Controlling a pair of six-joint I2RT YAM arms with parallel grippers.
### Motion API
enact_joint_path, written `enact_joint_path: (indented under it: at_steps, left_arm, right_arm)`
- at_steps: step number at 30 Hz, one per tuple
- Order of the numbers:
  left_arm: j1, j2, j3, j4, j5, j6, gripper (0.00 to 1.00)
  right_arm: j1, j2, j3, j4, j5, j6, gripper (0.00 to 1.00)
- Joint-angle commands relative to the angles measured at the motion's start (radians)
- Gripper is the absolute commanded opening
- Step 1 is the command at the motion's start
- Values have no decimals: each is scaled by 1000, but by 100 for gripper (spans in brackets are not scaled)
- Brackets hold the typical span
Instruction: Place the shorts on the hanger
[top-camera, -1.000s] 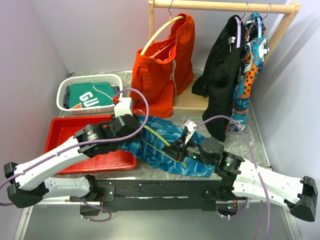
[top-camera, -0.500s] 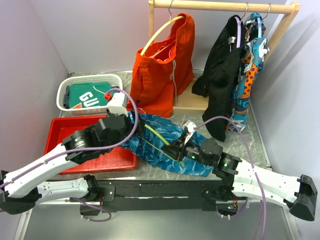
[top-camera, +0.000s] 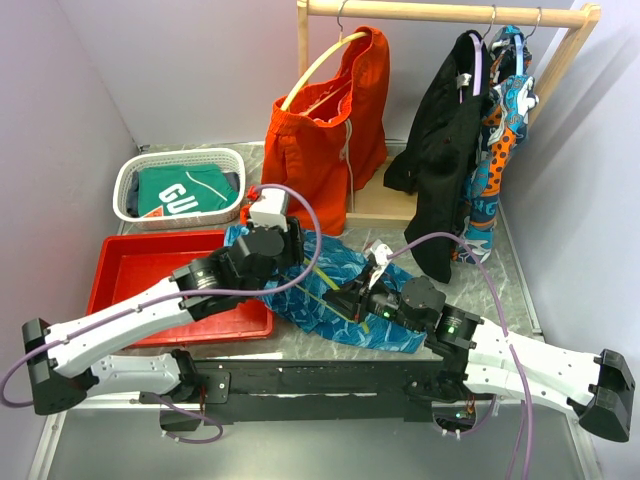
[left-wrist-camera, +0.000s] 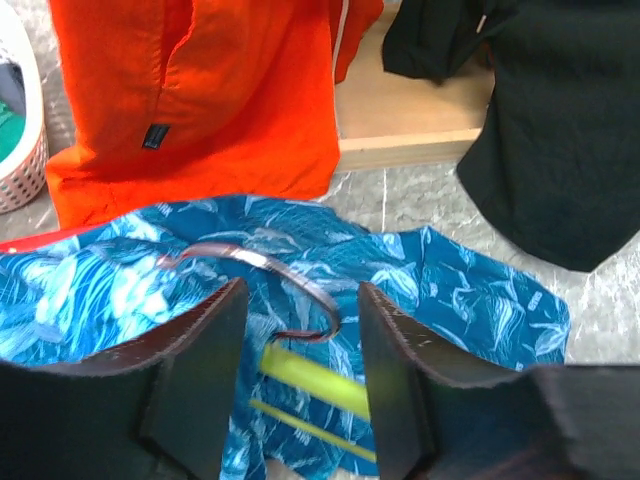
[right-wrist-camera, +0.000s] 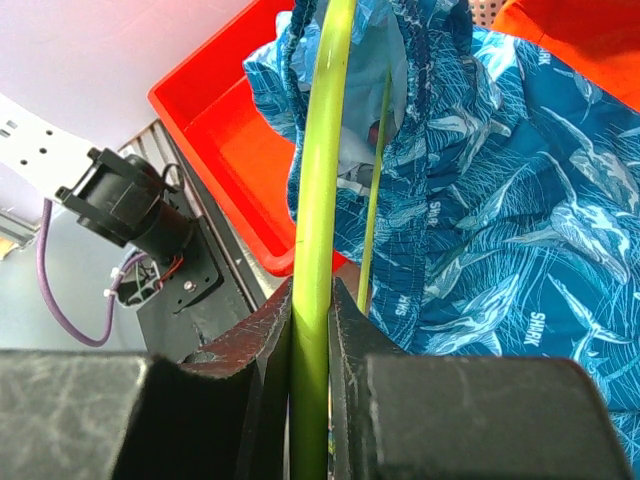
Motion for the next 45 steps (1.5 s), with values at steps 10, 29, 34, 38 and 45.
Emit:
enact_joint_path:
  at_steps: [10, 29, 34, 38, 45]
  left_arm:
    - [-1, 40, -19, 126, -89, 36, 1]
    - [3, -29, 61, -59, -276, -107, 1]
    - [23, -27, 56, -70, -268, -139, 1]
    - [46, -15, 65, -115, -267, -168, 1]
    - [72, -35, 50, -108, -230, -167, 1]
  right_arm:
    - [5, -7, 80, 89, 24, -34, 0]
    - [-19, -124, -28, -98, 375, 259, 68]
    - [-12, 87, -104, 132, 271, 303, 65]
    - [76, 276, -66, 213, 330, 302, 64]
    - [195, 552, 4, 264, 462, 260, 72]
